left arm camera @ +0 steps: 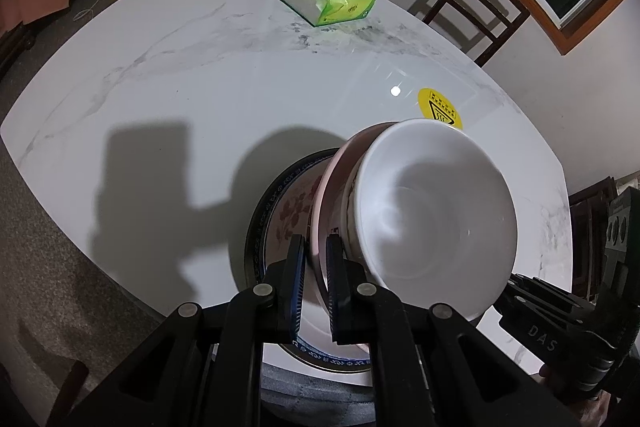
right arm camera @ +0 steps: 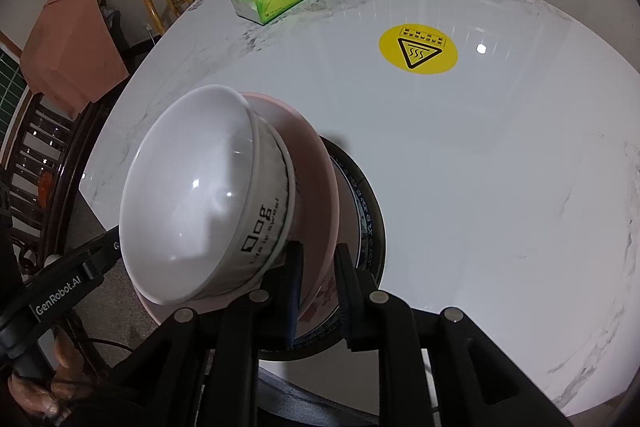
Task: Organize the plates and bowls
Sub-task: 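Carry the tilted bowl stack over the plate stack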
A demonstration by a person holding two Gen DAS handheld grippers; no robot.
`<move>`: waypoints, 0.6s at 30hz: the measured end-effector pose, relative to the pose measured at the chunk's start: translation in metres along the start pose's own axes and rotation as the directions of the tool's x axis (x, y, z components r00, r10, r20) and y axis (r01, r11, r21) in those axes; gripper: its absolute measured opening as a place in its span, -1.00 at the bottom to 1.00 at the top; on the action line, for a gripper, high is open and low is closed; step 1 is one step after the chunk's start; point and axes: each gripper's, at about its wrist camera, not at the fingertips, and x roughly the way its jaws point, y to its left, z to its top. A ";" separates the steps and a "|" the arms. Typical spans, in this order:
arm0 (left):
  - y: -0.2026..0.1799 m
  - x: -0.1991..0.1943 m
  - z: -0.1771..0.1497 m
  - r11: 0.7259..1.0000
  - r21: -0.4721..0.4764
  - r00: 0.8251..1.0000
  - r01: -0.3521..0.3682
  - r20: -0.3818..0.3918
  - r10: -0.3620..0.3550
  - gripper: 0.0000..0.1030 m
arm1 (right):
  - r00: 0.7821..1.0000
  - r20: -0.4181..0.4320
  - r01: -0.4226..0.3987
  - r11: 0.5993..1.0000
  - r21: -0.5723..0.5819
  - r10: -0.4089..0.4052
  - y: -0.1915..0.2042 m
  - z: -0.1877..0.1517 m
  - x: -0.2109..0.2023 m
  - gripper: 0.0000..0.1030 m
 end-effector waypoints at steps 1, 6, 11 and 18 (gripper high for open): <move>0.000 0.000 0.000 1.000 0.000 1.000 -0.002 0.000 0.002 -0.88 | 1.000 0.001 0.001 1.000 0.001 -0.001 0.000 0.000 0.000 -0.65; -0.001 0.000 0.000 1.000 0.003 1.000 -0.002 0.003 0.002 -0.87 | 1.000 0.010 0.008 1.000 -0.010 -0.008 0.002 -0.001 -0.001 -0.65; -0.001 0.000 -0.001 1.000 0.015 1.000 -0.012 0.010 0.011 -0.86 | 1.000 0.022 0.021 1.000 -0.020 -0.020 0.001 -0.003 -0.003 -0.58; 0.000 -0.002 -0.003 0.999 0.032 1.000 -0.020 0.021 0.019 -0.79 | 0.998 0.049 0.039 0.999 -0.005 -0.038 -0.007 -0.004 -0.009 -0.22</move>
